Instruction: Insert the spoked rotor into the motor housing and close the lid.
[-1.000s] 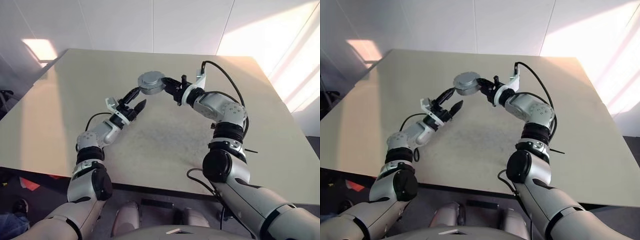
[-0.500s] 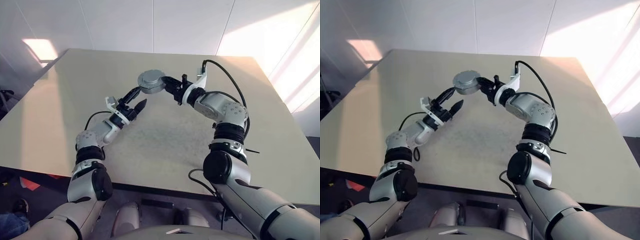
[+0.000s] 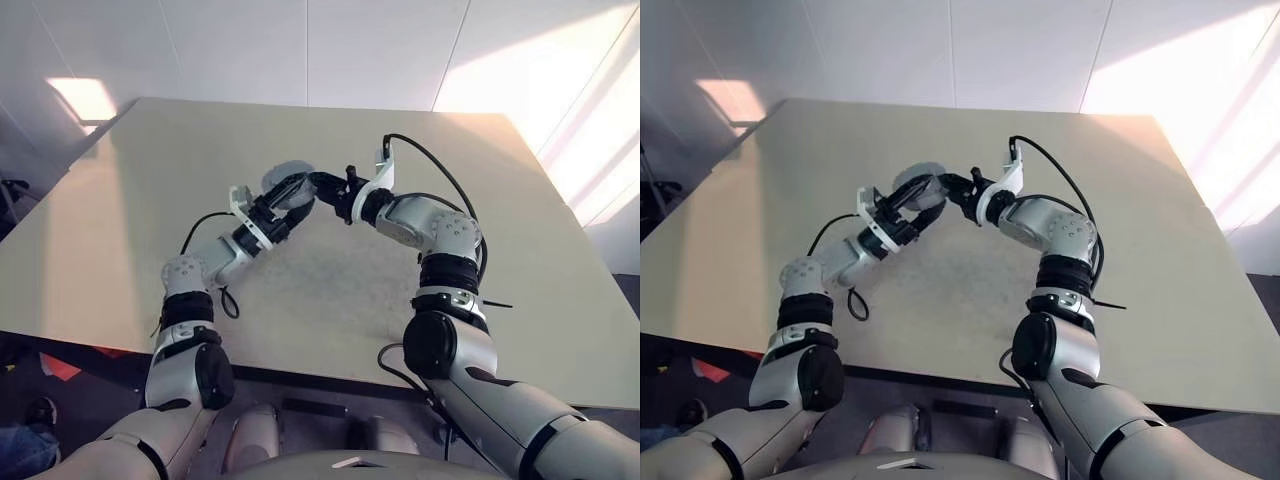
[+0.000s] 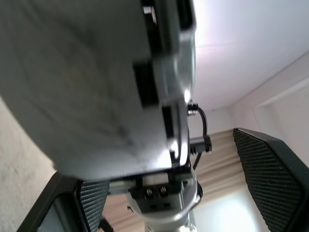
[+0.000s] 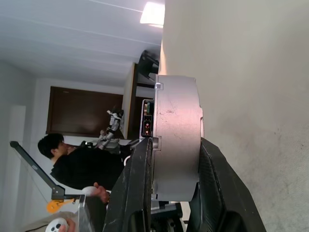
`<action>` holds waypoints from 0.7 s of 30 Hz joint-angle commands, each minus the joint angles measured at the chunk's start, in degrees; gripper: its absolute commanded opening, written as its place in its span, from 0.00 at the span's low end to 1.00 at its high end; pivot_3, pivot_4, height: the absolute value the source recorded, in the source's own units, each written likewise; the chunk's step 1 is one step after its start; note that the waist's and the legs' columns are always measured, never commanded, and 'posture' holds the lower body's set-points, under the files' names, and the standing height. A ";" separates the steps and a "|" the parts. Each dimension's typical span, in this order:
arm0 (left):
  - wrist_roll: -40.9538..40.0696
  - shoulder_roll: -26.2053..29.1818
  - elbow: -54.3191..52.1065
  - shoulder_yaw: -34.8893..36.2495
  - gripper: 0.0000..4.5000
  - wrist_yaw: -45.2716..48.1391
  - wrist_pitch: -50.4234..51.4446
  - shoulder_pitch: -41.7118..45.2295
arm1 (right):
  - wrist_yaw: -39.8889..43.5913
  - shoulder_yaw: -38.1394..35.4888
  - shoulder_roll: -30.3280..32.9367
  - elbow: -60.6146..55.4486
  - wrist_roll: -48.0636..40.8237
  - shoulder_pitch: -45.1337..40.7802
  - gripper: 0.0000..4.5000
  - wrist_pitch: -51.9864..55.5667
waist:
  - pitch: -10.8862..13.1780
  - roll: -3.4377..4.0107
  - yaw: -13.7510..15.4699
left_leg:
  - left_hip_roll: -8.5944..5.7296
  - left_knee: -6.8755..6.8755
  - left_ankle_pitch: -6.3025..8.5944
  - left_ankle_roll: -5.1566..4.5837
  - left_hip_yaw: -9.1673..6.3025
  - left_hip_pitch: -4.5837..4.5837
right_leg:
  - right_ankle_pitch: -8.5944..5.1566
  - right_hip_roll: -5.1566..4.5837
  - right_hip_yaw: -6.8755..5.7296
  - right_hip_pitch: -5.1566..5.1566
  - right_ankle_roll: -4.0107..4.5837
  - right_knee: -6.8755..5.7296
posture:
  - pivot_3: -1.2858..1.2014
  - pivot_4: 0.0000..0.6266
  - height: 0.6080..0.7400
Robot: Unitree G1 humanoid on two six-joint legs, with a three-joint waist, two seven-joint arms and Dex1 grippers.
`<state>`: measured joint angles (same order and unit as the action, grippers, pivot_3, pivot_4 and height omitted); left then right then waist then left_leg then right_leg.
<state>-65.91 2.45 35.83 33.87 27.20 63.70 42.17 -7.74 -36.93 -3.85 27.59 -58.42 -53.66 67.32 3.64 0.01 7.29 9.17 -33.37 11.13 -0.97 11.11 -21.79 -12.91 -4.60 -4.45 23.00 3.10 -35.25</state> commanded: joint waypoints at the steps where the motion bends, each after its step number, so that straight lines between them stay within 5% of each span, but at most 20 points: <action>1: 0.66 1.59 1.93 1.27 0.90 0.49 -4.70 3.11 | 1.49 0.58 0.42 -1.24 -2.46 -1.59 0.26 -0.19 | 0.00 0.00 0.01 | 0.00 0.00 0.00 0.01 0.00 0.00 | 0.00 0.00 0.00 0.00 0.00 -0.01 | 0.52 0.00 1.00; 21: 8.92 2.66 15.62 0.64 0.90 5.40 -17.82 8.35 | 1.73 2.03 0.75 -1.52 -2.63 -1.36 0.26 -0.47 | 0.01 -0.01 0.15 | -0.01 -0.02 -0.02 0.03 -0.08 0.00 | 0.00 0.01 0.00 0.00 0.00 -0.08 | 0.52 0.00 1.00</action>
<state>-57.47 4.74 50.70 34.27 31.39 47.89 48.33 -7.75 -35.14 -3.15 27.67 -58.46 -53.16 67.26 3.64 0.00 7.44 9.16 -33.40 11.11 -0.94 11.03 -21.80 -12.91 -4.59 -4.45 23.00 3.10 -35.33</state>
